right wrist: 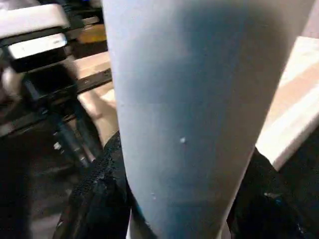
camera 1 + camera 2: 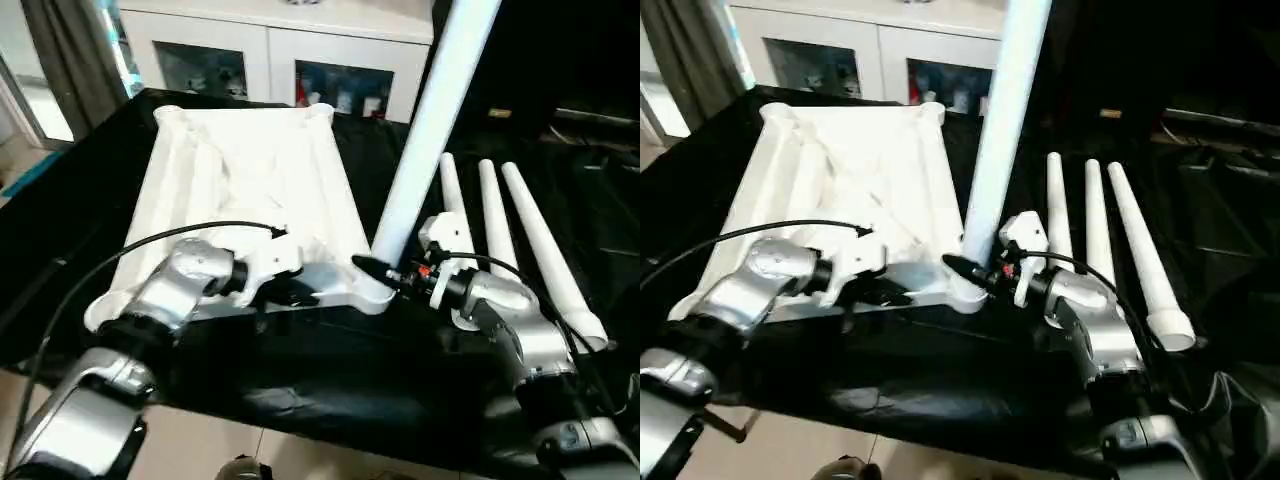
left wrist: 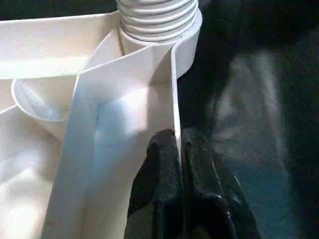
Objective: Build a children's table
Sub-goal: Insert table leg to table base
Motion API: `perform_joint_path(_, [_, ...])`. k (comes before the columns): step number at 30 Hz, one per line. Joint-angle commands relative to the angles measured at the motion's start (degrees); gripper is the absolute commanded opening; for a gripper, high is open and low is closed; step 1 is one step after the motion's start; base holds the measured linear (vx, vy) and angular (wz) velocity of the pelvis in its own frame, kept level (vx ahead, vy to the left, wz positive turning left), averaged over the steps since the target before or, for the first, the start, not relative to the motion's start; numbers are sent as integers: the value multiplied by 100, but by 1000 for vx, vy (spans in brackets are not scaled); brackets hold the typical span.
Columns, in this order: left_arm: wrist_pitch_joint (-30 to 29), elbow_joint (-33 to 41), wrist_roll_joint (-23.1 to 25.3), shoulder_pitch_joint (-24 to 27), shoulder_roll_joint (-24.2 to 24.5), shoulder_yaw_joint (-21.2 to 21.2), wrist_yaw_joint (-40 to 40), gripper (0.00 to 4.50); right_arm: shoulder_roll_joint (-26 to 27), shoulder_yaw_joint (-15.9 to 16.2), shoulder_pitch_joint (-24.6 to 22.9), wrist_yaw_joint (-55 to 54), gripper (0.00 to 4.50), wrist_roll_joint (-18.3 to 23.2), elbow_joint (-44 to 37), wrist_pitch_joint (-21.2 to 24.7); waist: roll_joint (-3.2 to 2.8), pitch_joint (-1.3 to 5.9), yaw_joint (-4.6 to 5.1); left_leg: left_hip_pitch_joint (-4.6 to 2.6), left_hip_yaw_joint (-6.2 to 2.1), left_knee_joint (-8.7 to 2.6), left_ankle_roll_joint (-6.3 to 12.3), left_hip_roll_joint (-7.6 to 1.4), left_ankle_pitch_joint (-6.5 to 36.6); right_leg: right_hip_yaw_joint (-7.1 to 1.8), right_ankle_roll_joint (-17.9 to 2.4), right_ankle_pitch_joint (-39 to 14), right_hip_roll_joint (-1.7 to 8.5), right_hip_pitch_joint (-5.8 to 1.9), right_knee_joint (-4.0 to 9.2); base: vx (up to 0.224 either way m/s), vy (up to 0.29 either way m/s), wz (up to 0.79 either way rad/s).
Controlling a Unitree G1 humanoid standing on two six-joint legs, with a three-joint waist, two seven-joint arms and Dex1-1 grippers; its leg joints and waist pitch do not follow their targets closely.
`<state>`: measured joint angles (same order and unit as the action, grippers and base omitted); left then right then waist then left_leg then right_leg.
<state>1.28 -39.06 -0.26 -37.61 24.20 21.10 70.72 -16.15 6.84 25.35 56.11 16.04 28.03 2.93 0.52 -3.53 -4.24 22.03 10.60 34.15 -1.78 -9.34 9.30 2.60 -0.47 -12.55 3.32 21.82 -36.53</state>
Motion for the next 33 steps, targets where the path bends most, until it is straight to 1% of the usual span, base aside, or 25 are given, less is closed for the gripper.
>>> perform_joint_path(1, [134, 313, -119, 28, 7, 41, 434, 0, -70, 402, -189, 243, 191, -401, 668, 151, -39, 325, -9, -133, -200, -468, 12, -439, 1826, -310, -1449, -1184, 584, -152, 538, 0, 0, 0])
perform_joint_path(2, [157, 310, -100, 27, 42, 61, 480, 0, -80, 431, -156, 331, 191, -430, 734, 117, -45, 327, -10, -144, -194, -465, 20, -442, 1825, -307, -1464, -1148, 582, -144, 537, 0, 0, 0])
perform_joint_path(3, [174, 305, -89, 26, 68, 74, 517, 0, -86, 451, -132, 404, 191, -445, 784, 101, -46, 326, -2, -141, -192, -471, 33, -444, 1809, -304, -1508, -1078, 578, -155, 528, 0, 0, 0])
perform_joint_path(4, [177, 299, -86, 24, 68, 70, 517, 0, -83, 447, -114, 433, 191, -457, 837, 60, -1, 329, 2, -141, -186, -474, 48, -446, 1796, -302, -1513, -1075, 575, -159, 530, 0, 0, 0])
perform_joint_path(5, [180, 293, -86, 21, 66, 64, 515, 0, -76, 437, -99, 443, 191, -466, 885, 25, -28, 325, -6, -145, -187, -474, 45, -449, 1799, -303, -1519, -1111, 590, -153, 530, 0, 0, 0])
perform_joint_path(6, [181, 292, -89, 18, 72, 60, 542, 0, -68, 425, -81, 483, 191, -470, 953, -8, -10, 333, 1, -154, -183, -477, 39, -455, 1813, -301, -1525, -1120, 591, -153, 534, 0, 0, 0])
perform_joint_path(7, [188, 287, -88, 10, 82, 58, 563, 0, -63, 423, -66, 511, 191, -484, 1012, -50, -17, 333, -2, -152, -187, -478, 35, -454, 1805, -301, -1531, -1113, 593, -156, 531, 0, 0, 0])
perform_joint_path(10, [182, 285, -87, -10, 99, 34, 623, 0, -57, 426, -36, 575, 191, -507, 1158, -162, -4, 334, 7, -160, -185, -487, -2, -458, 1890, -304, -1509, -1210, 590, -152, 545, 0, 0, 0])
perform_joint_path(17, [146, 336, -138, 15, 135, 57, 817, 0, -43, 416, 2, 737, 191, -540, 1457, -418, -12, 361, 16, -155, -174, -478, -3, -459, 1863, -304, -1555, -1127, 596, -159, 538, 0, 0, 0])
perform_joint_path(19, [127, 366, -162, 27, 143, 53, 855, 0, -39, 414, 9, 752, 191, -553, 1526, -474, -21, 360, 20, -158, -174, -485, -10, -467, 1868, -301, -1569, -1086, 588, -155, 533, 0, 0, 0])
perform_joint_path(21, [115, 388, -168, 28, 150, 49, 867, 0, -25, 406, 25, 745, 191, -563, 1600, -524, -17, 362, 27, -162, -171, -487, -19, -464, 1905, -302, -1584, -1075, 585, -154, 533, 0, 0, 0])
perform_joint_path(24, [134, 343, -102, -3, 143, 43, 762, 0, 22, 363, 63, 662, 191, -570, 1711, -585, -18, 355, 30, -167, -172, -491, -31, -465, 1975, -304, -1572, -1185, 590, -146, 546, 0, 0, 0])
perform_joint_path(26, [130, 267, -36, -48, 125, 26, 624, 0, 74, 314, 111, 445, 191, -606, 1819, -618, -21, 343, 44, -164, -178, -500, -69, -464, 2072, -304, -1534, -1380, 593, -141, 561, 0, 0, 0])
perform_joint_path(28, [94, 171, 21, -114, 79, -28, 393, 0, 141, 241, 167, 89, 191, -668, 1969, -682, -8, 337, 56, -170, -183, -509, -113, -467, 2165, -308, -1482, -1558, 598, -128, 576, 0, 0, 0])
perform_joint_path(30, [28, 64, 62, -194, 18, -89, 153, 0, 232, 130, 209, -191, 191, -650, 2088, -791, -17, 311, 84, -193, -199, -519, -219, -467, 2418, -309, -1402, -1946, 614, -85, 607, 0, 0, 0])
perform_joint_path(31, [-54, -9, 85, -249, -26, -127, -6, 0, 291, 64, 251, -464, 191, -657, 2178, -778, 5, 298, 92, -222, -222, -522, -289, -460, 2661, -304, -1279, -2380, 622, -69, 654, 0, 0, 0])
perform_joint_path(32, [-126, -73, 103, -303, -71, -162, -151, 0, 365, -19, 288, -723, 191, -640, 2272, -800, 26, 285, 110, -237, -244, -533, -365, -465, 2845, -302, -1170, -2721, 628, -43, 674, 0, 0, 0])
perform_joint_path(33, [-186, -130, 103, -351, -116, -200, -266, 0, 443, -100, 328, -941, 191, -601, 2362, -770, 20, 275, 130, -240, -278, -545, -423, -455, 3025, -288, -1050, -3037, 636, -33, 699, 0, 0, 0])
